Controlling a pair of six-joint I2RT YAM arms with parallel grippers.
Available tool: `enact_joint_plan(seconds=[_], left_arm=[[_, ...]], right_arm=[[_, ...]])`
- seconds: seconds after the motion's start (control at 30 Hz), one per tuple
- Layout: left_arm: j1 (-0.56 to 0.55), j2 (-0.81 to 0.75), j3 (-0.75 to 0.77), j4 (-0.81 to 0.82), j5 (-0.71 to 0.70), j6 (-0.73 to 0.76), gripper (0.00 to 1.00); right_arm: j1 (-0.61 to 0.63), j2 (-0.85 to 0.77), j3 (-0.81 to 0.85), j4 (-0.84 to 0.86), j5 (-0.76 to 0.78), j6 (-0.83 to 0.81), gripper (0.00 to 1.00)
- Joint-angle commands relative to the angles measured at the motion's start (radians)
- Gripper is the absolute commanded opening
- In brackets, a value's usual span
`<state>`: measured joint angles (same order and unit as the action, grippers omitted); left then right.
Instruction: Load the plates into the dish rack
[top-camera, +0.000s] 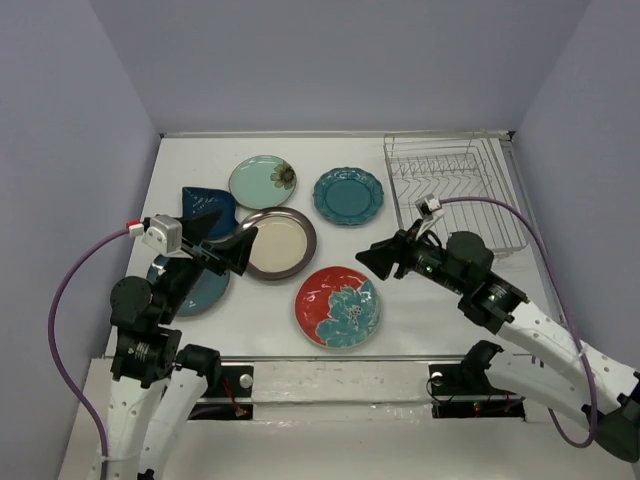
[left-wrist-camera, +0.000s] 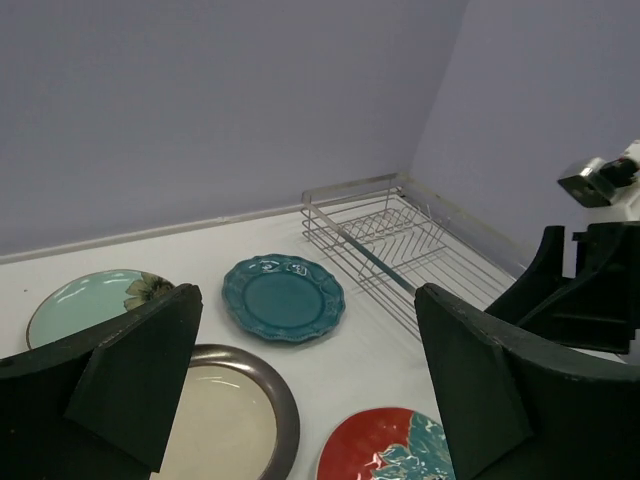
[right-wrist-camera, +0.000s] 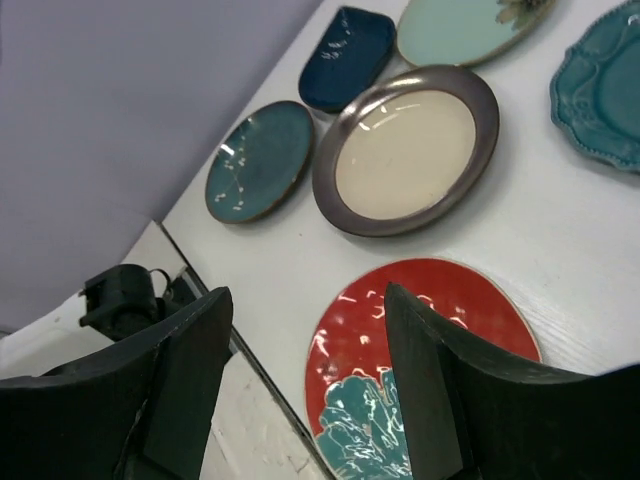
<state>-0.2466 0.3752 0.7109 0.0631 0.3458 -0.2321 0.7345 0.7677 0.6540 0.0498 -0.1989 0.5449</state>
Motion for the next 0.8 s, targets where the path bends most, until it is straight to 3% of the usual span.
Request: enact_joint_plan(seconds=[0.0,0.23,0.37,0.57,0.77], left_arm=[[0.004,-0.021,-0.011,0.067,0.038,0.013,0.99],[0.004,-0.019,-0.010,0.061,0.042,0.016,0.99],[0.004,-0.018,-0.010,0.061,0.045,0.017,0.99],[0.003,-0.009,-0.008,0.058,0.053,0.016,0.99],[0.003,-0.001,-0.007,0.060,0.070,0.011,0.99]], right_arm=[[0.005,0.125,0.067,-0.031,0.029,0.003,0.67],[0.005,0.323,0.151,-0.031,0.041,-0.025,0.62],[-0.055,0.462,0.225,-0.031,-0.010,-0.020,0.62],[-0.118,0.685,0.327,-0.005,-0.059,0.006,0.69],[-0.118,0.830,0.397,0.042,-0.129,0.047,0.70]])
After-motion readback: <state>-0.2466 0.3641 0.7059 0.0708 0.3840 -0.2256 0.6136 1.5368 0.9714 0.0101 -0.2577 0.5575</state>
